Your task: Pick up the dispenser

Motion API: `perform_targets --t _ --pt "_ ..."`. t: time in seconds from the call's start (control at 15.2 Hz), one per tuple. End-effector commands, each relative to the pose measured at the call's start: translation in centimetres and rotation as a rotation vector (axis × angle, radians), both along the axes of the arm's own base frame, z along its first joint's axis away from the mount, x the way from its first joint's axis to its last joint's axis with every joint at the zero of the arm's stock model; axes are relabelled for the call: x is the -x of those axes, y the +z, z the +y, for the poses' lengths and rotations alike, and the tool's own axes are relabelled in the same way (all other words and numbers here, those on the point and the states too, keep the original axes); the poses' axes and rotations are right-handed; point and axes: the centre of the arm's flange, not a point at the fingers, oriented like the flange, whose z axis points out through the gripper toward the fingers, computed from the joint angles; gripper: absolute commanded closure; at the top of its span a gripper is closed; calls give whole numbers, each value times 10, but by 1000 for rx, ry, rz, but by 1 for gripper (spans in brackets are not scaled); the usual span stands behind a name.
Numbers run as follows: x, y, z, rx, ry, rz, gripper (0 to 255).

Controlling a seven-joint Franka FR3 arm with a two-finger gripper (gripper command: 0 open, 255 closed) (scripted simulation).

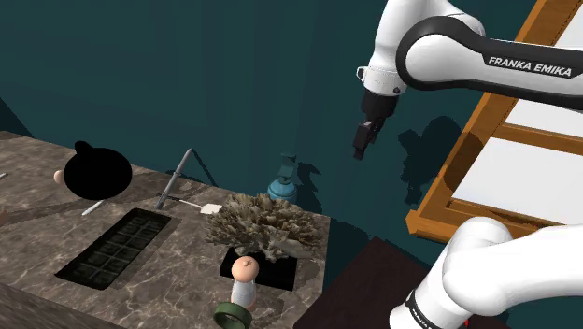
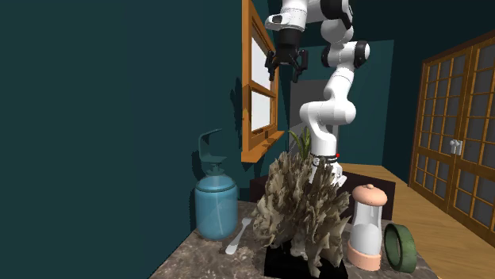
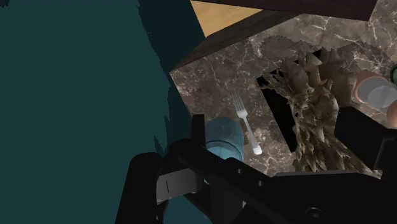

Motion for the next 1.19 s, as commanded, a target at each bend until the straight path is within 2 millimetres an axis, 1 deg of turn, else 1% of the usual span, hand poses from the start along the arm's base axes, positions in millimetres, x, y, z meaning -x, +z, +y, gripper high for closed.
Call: perform_targets --t 0.0,0.33,0.59,1.12 --pt "0 0 0 0 0 0 0" --pt "-57 -26 -23 -36 80 8 0" --pt "-104 -48 -37 -65 145 15 0" --pt "-200 -94 -55 -123 273 29 0"
